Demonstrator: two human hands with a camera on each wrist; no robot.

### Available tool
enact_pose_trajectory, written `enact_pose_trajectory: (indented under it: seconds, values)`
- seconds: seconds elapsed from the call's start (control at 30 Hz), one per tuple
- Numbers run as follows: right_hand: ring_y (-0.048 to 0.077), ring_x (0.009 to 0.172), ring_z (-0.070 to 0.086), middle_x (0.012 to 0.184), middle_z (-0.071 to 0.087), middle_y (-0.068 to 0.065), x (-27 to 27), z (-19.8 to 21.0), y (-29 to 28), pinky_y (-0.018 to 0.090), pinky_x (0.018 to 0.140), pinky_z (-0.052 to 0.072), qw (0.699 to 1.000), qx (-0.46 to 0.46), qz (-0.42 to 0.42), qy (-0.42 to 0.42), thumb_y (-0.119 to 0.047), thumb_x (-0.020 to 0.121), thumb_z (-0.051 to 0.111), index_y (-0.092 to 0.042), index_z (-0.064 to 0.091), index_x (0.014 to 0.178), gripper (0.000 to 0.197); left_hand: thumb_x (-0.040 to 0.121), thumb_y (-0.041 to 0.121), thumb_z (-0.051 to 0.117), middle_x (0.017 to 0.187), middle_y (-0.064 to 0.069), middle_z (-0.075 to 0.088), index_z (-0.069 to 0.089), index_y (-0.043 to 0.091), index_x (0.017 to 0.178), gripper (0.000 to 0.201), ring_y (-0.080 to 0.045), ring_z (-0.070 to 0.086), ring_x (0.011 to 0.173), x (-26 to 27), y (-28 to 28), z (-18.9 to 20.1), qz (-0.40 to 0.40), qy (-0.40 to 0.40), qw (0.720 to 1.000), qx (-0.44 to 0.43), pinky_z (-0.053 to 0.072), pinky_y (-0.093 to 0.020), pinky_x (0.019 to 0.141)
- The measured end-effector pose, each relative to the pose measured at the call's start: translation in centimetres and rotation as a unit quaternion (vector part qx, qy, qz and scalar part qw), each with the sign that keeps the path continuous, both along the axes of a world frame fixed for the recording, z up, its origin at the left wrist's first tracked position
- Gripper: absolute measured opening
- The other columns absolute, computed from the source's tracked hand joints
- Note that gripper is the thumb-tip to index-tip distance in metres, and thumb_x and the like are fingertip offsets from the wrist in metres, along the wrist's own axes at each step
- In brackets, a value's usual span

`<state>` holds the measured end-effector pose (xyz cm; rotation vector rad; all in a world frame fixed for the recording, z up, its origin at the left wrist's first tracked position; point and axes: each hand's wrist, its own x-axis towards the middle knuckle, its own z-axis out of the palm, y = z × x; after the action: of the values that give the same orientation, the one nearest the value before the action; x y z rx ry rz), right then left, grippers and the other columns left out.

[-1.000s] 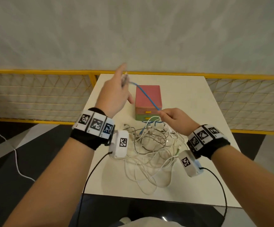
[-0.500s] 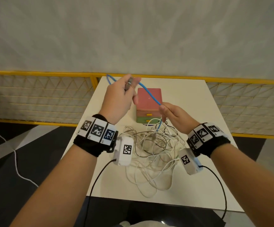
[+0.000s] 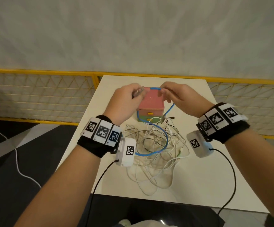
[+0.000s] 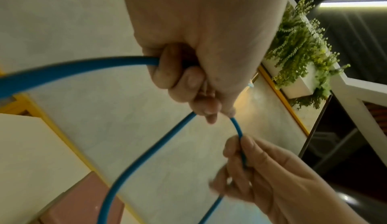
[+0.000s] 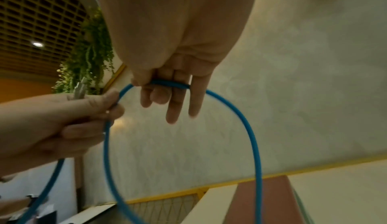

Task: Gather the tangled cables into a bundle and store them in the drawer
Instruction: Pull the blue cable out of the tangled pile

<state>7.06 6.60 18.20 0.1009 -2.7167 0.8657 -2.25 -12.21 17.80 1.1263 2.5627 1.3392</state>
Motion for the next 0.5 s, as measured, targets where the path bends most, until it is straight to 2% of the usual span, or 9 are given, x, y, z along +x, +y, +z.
enact_pose_trajectory:
  seconds: [0.03,0.07,0.1,0.17,0.27,0.33,0.4,0.47,0.5]
  values:
    - [0.013,0.07,0.058,0.074,0.061,-0.003,0.5,0.4,-0.2,0.037,0.07,0.052,1.0,-0.002,-0.005,-0.013,-0.024,0.102,0.037,-0.016,0.057,0.095,0.022,0.093,0.033,0.064,0.062,0.005,0.052,0.064,0.018,0.093,0.016,-0.001,0.05,0.057,-0.2,-0.2,0.1,-0.001,-0.009,0.999,0.036,0.043,-0.018,0.059]
    - [0.015,0.069,0.061,0.073,0.064,-0.004,1.1,0.8,-0.6,0.037,0.065,0.055,1.0,-0.013,-0.002,-0.026,-0.023,0.102,0.038,-0.015,0.056,0.095,0.021,0.091,0.027,0.068,0.065,0.006,0.05,0.064,0.019,0.103,0.015,0.003,0.05,0.058,-0.1,-0.4,0.6,-0.008,-0.027,0.997,0.068,0.04,-0.012,0.06]
    - [0.017,0.068,0.064,0.072,0.067,-0.003,1.9,1.5,-1.3,0.034,0.058,0.056,0.999,-0.028,0.007,-0.041,-0.023,0.101,0.04,-0.013,0.057,0.095,0.021,0.09,0.024,0.069,0.066,0.006,0.048,0.064,0.02,0.105,0.017,0.004,0.048,0.058,-0.3,-0.6,0.9,-0.011,-0.051,0.994,0.101,0.039,-0.01,0.06]
    - [0.012,0.065,0.065,0.074,0.072,-0.003,3.5,2.9,-3.0,0.027,0.052,0.053,0.995,-0.029,0.039,-0.083,-0.026,0.099,0.045,-0.009,0.059,0.092,0.023,0.095,0.025,0.062,0.068,0.006,0.042,0.066,0.022,0.092,0.006,-0.002,0.039,0.053,-0.2,-1.0,2.0,-0.024,-0.127,0.98,0.154,0.034,-0.017,0.054]
    - [0.006,0.061,0.061,0.074,0.072,-0.006,5.8,4.9,-5.4,0.015,0.055,0.041,0.977,0.02,0.135,-0.166,-0.032,0.095,0.053,-0.014,0.066,0.081,0.026,0.104,0.028,0.044,0.065,0.003,0.041,0.067,0.012,0.076,0.04,-0.008,0.03,0.052,0.7,-1.2,3.7,-0.083,-0.218,0.954,0.187,0.024,-0.019,0.047]
    - [0.003,0.055,0.058,0.068,0.07,-0.005,6.6,5.5,-6.3,0.009,0.054,0.036,0.97,0.019,0.151,-0.188,-0.034,0.094,0.054,-0.02,0.069,0.077,0.027,0.105,0.032,0.039,0.066,0.0,0.048,0.07,0.008,0.078,0.048,-0.01,0.036,0.054,1.7,-1.2,4.6,-0.126,-0.224,0.949,0.181,0.031,-0.019,0.047]
    - [0.003,0.051,0.055,0.064,0.066,-0.005,6.6,5.2,-6.4,0.01,0.053,0.037,0.984,0.021,0.106,-0.143,-0.037,0.095,0.051,-0.018,0.068,0.078,0.031,0.105,0.035,0.036,0.073,-0.004,0.06,0.074,0.009,0.085,0.05,-0.012,0.051,0.062,2.8,-1.2,5.3,-0.166,-0.212,0.949,0.165,0.042,-0.022,0.057]
    - [0.006,0.063,0.059,0.073,0.065,-0.005,6.3,4.6,-6.2,0.021,0.061,0.046,0.995,0.043,0.052,-0.072,-0.042,0.095,0.048,-0.016,0.067,0.088,0.033,0.106,0.036,0.032,0.092,-0.005,0.073,0.076,0.013,0.094,0.05,-0.015,0.065,0.082,3.8,-1.3,5.9,-0.183,-0.17,0.958,0.143,0.048,-0.025,0.074]
    - [0.008,0.073,0.061,0.083,0.066,-0.004,6.2,4.2,-6.2,0.029,0.068,0.05,0.997,0.035,0.039,-0.056,-0.045,0.095,0.046,-0.017,0.065,0.095,0.033,0.107,0.036,0.031,0.102,0.0,0.075,0.075,0.016,0.099,0.049,-0.013,0.067,0.094,4.3,-1.4,6.3,-0.181,-0.145,0.965,0.125,0.048,-0.024,0.082]
